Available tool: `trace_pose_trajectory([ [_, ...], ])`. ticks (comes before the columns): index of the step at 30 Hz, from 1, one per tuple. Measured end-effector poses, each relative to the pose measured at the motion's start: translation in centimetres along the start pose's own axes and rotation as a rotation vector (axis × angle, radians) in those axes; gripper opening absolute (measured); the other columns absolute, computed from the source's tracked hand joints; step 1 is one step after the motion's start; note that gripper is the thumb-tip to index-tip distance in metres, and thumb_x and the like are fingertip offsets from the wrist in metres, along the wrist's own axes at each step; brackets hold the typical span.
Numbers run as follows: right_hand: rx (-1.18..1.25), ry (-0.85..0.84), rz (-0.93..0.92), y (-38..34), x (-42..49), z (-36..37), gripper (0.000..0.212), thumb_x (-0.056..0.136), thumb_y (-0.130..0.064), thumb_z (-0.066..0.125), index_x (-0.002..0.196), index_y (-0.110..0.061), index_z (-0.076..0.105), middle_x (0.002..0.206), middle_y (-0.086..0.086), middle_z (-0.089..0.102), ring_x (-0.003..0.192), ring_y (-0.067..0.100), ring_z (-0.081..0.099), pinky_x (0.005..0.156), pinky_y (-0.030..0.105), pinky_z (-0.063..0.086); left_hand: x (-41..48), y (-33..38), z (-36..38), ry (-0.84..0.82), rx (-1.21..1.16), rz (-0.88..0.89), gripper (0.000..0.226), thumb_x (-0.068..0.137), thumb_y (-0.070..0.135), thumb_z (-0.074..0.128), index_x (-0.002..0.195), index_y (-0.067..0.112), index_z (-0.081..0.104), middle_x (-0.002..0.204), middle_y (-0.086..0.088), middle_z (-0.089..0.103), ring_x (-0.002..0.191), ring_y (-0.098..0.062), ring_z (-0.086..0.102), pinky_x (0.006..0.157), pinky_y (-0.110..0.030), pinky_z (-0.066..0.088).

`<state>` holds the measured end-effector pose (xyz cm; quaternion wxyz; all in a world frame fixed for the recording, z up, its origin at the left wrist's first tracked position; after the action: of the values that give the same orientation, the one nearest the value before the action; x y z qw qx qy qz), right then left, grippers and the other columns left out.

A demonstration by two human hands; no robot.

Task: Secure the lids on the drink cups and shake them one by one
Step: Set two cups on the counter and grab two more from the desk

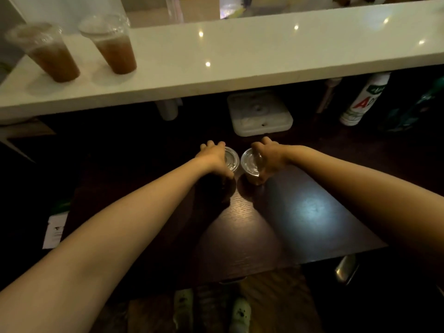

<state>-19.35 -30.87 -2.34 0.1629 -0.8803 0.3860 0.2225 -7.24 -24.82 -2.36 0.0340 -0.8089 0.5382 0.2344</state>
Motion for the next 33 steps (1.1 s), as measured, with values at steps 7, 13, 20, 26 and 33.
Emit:
trace_pose_trajectory([
  [7,-0.034,-0.044,-0.085,-1.5,-2.6,-6.8,0.087,0.070,-0.033,0.076,0.142,-0.016,0.030,0.142,0.011,0.039,0.126,0.030,0.045,0.102,0.037,0.041,-2.5,0.5,-6.4,-0.128,0.001,0.052,0.094,0.066,0.038,0.079,0.143,0.017,0.029,0.144,-0.007,0.038,0.128,-0.026,0.042,0.096,-0.034,0.044],
  [13,0.194,-0.168,-0.183,-3.8,-6.3,-17.0,0.077,0.079,-0.016,0.070,0.143,-0.023,0.030,0.137,0.004,0.038,0.120,0.025,0.044,0.094,0.033,0.044,-6.2,1.1,-16.6,-0.171,0.143,0.147,0.085,0.071,0.042,0.075,0.142,0.022,0.033,0.145,-0.003,0.036,0.127,-0.023,0.042,0.102,-0.037,0.044],
  [20,0.351,-0.061,-0.196,-7.0,-6.5,-28.1,0.083,0.071,-0.014,0.072,0.144,-0.021,0.032,0.137,0.007,0.040,0.110,0.023,0.052,0.077,0.024,0.049,-7.1,-0.4,-28.2,-0.069,-0.030,0.111,0.073,0.079,0.027,0.071,0.142,0.017,0.035,0.145,-0.007,0.033,0.118,-0.024,0.041,0.097,-0.039,0.048],
  [26,0.380,0.012,-0.167,-8.4,-2.5,-32.1,0.087,0.072,-0.016,0.075,0.146,-0.022,0.028,0.145,0.009,0.035,0.122,0.030,0.044,0.073,0.026,0.049,-4.2,-2.7,-32.2,-0.017,-0.042,0.059,0.071,0.077,0.031,0.072,0.137,0.014,0.040,0.130,-0.009,0.042,0.110,-0.025,0.047,0.091,-0.036,0.049],
  [33,0.408,0.026,-0.111,-7.8,3.8,-30.9,0.086,0.077,-0.016,0.073,0.146,-0.022,0.024,0.149,0.011,0.031,0.130,0.033,0.039,0.090,0.033,0.045,0.6,-5.2,-31.0,-0.003,-0.036,0.005,0.076,0.075,0.037,0.073,0.138,0.010,0.039,0.139,-0.009,0.041,0.118,-0.027,0.046,0.099,-0.038,0.047],
])
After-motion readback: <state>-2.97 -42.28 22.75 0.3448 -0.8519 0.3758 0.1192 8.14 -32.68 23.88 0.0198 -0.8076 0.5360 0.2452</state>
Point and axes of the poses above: each hand's wrist, its own x-axis towards the middle knuckle, its own z-axis out of the palm, y = z × x, the point moved 9 cm from there along x, towards the middle knuckle
